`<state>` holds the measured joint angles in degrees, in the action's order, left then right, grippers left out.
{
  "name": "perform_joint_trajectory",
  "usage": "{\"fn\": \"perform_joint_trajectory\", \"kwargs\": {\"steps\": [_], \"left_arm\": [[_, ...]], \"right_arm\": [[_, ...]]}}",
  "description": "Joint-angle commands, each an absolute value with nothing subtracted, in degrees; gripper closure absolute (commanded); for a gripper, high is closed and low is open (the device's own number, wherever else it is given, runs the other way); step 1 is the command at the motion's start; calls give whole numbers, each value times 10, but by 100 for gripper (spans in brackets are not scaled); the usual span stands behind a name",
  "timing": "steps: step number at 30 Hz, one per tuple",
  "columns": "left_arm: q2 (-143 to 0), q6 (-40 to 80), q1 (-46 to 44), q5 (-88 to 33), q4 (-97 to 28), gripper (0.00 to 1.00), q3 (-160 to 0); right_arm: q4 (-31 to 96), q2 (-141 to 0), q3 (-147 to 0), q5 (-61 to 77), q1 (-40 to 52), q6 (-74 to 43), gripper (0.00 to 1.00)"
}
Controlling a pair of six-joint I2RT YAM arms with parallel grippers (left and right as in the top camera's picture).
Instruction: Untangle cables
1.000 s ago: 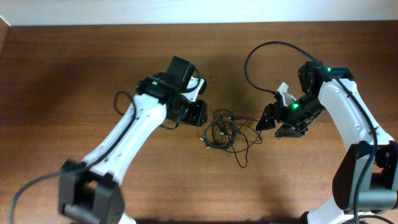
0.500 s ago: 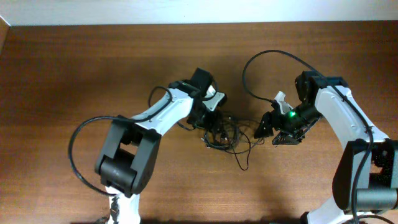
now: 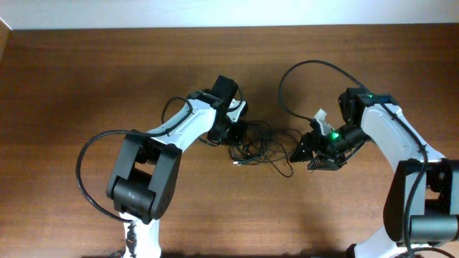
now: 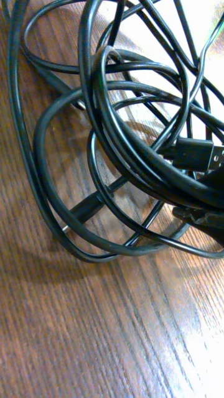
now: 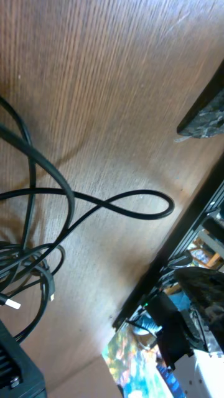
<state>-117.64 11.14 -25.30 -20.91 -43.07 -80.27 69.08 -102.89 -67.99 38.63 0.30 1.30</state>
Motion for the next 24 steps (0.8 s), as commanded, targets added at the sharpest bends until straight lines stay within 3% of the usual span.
{"fn": "perform_joint_trajectory", "kwargs": {"steps": [1, 5, 8, 9, 17, 24], "left_arm": [[-1170, 139, -252, -203, -435, 100, -811], [-1170, 141, -252, -203, -436, 100, -811], [-1170, 141, -252, -203, -438, 100, -810], [-1170, 141, -252, -203, -438, 100, -810], [-1170, 141, -252, -200, -458, 100, -809], [-1170, 141, -252, -133, -466, 100, -809]], "right_arm": [[671, -1023, -652, 417, 17, 15, 34], [618, -1023, -618, 461, 65, 9, 34], [589, -1023, -613, 461, 98, 9, 47], [566, -1023, -613, 462, 111, 8, 96], [533, -1016, -658, 797, 12, 65, 96], [547, -1016, -658, 868, -50, 71, 96]]}}
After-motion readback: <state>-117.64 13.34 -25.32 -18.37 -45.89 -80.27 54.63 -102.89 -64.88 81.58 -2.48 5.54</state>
